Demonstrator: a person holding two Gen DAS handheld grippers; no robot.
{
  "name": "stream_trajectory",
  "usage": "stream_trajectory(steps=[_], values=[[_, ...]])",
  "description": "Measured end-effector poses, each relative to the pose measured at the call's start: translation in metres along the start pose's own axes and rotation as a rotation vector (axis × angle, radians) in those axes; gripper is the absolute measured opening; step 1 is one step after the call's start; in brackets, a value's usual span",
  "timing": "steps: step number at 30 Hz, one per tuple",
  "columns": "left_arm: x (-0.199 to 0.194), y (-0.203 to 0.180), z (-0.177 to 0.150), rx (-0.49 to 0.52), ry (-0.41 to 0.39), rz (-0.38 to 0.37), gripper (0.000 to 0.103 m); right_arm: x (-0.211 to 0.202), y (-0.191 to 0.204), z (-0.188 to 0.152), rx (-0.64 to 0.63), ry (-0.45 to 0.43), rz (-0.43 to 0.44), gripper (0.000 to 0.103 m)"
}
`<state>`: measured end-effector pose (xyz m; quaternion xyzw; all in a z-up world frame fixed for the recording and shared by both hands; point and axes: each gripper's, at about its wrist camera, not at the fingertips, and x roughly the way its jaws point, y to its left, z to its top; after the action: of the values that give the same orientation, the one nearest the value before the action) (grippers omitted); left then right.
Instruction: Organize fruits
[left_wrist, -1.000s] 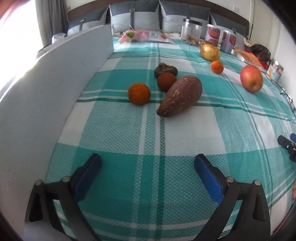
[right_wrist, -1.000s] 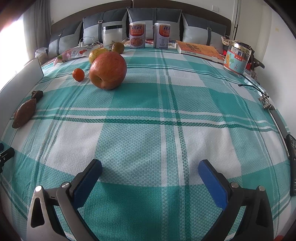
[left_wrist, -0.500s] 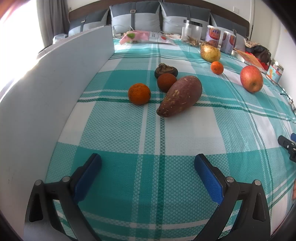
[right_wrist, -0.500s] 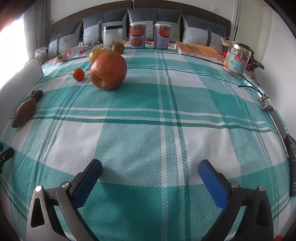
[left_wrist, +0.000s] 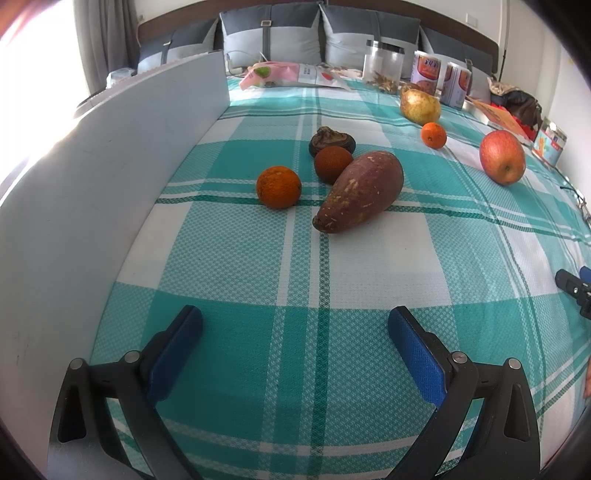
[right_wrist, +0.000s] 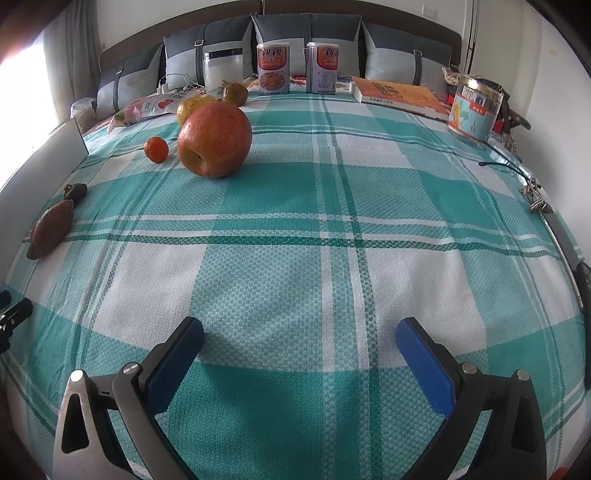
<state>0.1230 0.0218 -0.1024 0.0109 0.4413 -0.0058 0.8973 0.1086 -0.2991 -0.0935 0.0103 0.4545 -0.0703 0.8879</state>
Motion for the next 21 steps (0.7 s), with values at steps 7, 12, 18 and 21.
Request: stream_trajectory(steps=[7,12,18,21], values=[[0.0001,-0.0002,-0.0001,0.000,0.000,0.000,0.102,0.0002,0.0000,0.0000,0.001,0.001,0.000,0.103],[0.0000,-0.0003,-0.0003,-0.001,-0.001,0.000,0.102,0.0008,0.0006,0.0001,0.004,0.003,0.001,0.103],[0.0001,-0.0003,-0.0003,-0.001,-0.001,0.001,0.102,0.0018,-0.0001,0.0002,0.010,0.003,0.002,0.103],[0.0003,-0.0004,-0.0002,-0.001,-0.001,0.001,0.102,0.0018,-0.0001,0.0002,0.008,0.002,-0.001,0.103]])
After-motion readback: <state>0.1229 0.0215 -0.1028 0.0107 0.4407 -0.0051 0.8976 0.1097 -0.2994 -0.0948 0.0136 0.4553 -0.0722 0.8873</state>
